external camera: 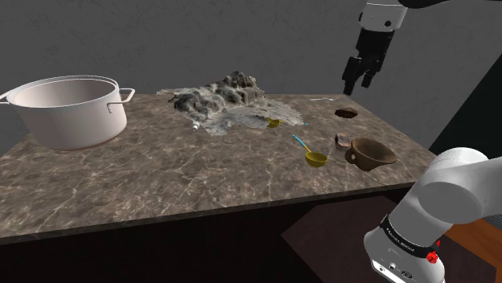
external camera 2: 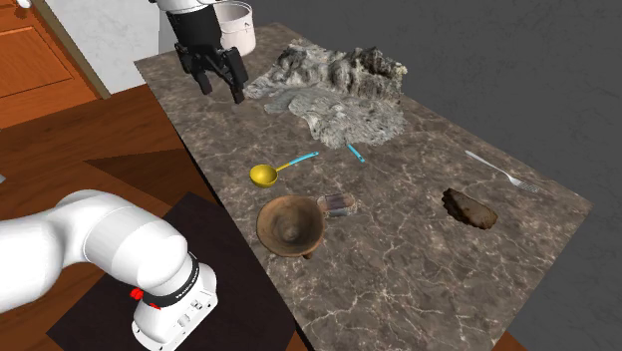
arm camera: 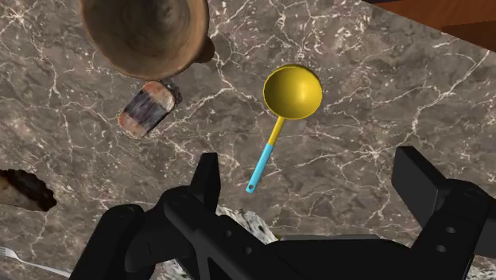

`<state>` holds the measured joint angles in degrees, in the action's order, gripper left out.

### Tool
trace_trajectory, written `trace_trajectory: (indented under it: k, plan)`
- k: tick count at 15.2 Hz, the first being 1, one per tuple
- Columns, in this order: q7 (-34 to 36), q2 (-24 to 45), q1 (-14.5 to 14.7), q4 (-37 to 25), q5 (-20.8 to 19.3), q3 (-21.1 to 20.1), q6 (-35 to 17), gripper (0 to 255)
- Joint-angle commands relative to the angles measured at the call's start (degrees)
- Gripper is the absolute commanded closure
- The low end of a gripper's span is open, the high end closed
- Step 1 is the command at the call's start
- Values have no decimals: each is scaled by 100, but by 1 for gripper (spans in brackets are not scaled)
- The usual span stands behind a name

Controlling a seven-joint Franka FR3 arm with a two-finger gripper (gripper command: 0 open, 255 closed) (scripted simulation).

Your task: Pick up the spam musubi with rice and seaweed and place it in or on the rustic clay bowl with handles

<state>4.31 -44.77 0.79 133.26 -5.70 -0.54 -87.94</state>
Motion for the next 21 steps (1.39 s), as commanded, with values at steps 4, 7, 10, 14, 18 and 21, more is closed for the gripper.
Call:
trace_trajectory:
  k: [4,7,10,14,18,21]
  plan:
    - [150,148,-198,348,-102,173,-521,0]
    - [298,351,-404,649,-204,352,-1052,0]
    - [446,612,-611,901,-304,537,-1592,0]
    - [641,1048,-883,1159,-430,796,-2325,0]
    - [824,1581,-1145,1327,-530,1063,-3067,0]
    - [947,2041,-1327,1393,-575,1269,-3622,0]
